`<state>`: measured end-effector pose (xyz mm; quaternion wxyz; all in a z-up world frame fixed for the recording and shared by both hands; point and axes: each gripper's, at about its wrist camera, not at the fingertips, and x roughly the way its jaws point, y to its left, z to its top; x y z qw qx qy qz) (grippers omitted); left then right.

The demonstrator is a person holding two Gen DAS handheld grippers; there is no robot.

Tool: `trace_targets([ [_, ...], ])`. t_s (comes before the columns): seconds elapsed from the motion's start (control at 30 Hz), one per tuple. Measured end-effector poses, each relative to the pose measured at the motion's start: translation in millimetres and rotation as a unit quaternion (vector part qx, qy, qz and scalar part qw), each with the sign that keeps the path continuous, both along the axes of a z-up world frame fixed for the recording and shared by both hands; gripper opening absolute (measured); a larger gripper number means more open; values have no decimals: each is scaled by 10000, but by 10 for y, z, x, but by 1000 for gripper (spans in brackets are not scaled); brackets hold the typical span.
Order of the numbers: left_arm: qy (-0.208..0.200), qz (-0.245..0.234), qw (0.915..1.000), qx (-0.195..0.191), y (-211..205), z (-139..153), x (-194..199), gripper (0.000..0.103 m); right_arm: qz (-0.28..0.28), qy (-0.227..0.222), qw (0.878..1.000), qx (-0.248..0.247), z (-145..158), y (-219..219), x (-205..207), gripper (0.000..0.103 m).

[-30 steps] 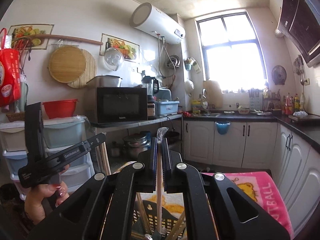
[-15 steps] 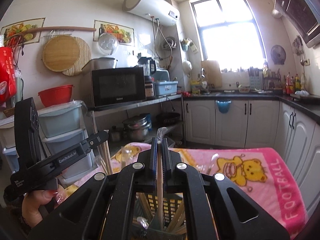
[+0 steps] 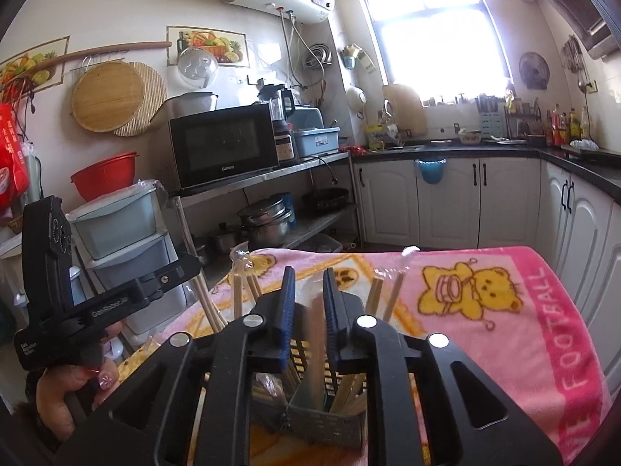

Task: Organize utensils
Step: 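Lower the held chopsticks into the basket with both grippers, then open both grippers and withdraw them from the basket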

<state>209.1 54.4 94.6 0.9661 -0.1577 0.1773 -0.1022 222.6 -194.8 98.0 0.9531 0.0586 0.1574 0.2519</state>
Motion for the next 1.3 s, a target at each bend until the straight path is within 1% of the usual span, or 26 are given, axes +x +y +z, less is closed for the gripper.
trace_targets([
  [0.03,30,-8,10000,2,2,-3,-17,28,-12,23,10000,2,-3,-17,-16,17],
  [0.17,112,-33,9999,-63,40,0,-103,41,-34,72,10000,29,-8,-80,-77,25],
  [0.3,155,-9,9998,-99,90,7,-200,53,-21,116,9999,4,-8,-112,-152,30],
  [0.33,166,-9,9998,-116,104,6,-227,54,-9,121,9999,-17,-8,-118,-183,31],
  [0.4,167,-4,9998,-141,128,9,-286,61,-10,125,9999,-35,-8,-136,-222,35],
  [0.5,205,-2,9997,-107,141,9,-367,70,12,144,9999,-64,-15,-158,-300,39],
  [0.53,225,6,9997,-106,148,0,-398,71,14,141,9999,-69,-15,-163,-313,42],
  [0.67,322,34,9994,-85,147,-36,-481,85,34,153,9998,-104,-47,-192,-404,49],
  [0.77,368,41,9993,-59,144,-76,-544,91,44,193,9997,-154,-90,-204,-453,51],
  [0.9,454,75,9989,19,137,-147,-612,92,29,238,9995,-208,-144,-225,-509,56],
  [1.0,502,92,9987,76,117,-176,-649,92,10,275,9994,-210,-188,-254,-556,61],
  [1.07,541,78,9985,84,104,-199,-674,92,15,303,9993,-233,-219,-267,-586,67],
  [1.17,578,87,9982,131,82,-248,-718,92,27,339,9989,-326,-281,-263,-637,72],
  [1.3,627,113,9979,149,70,-314,-760,92,23,366,9981,-501,-377,-236,-697,75],
])
